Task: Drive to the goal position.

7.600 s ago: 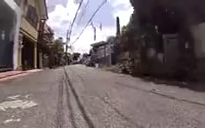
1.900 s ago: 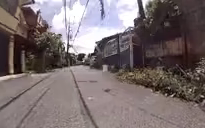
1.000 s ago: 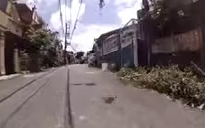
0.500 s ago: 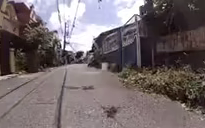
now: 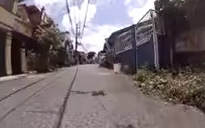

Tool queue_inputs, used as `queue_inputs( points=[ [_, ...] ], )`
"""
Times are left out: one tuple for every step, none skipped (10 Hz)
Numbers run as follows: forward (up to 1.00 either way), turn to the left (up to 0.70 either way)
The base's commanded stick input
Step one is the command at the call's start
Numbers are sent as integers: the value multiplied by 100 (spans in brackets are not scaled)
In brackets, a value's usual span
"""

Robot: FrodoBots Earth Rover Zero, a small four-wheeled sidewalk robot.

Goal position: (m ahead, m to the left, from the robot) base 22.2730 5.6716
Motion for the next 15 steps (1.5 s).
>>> queue_inputs(
  points=[
    [70,0],
    [70,0],
    [70,0],
    [70,0],
    [70,0],
    [70,0],
    [70,0],
    [70,0],
    [70,0],
    [70,0],
    [70,0],
    [70,0],
    [70,0],
    [70,0],
    [70,0]
  ],
)
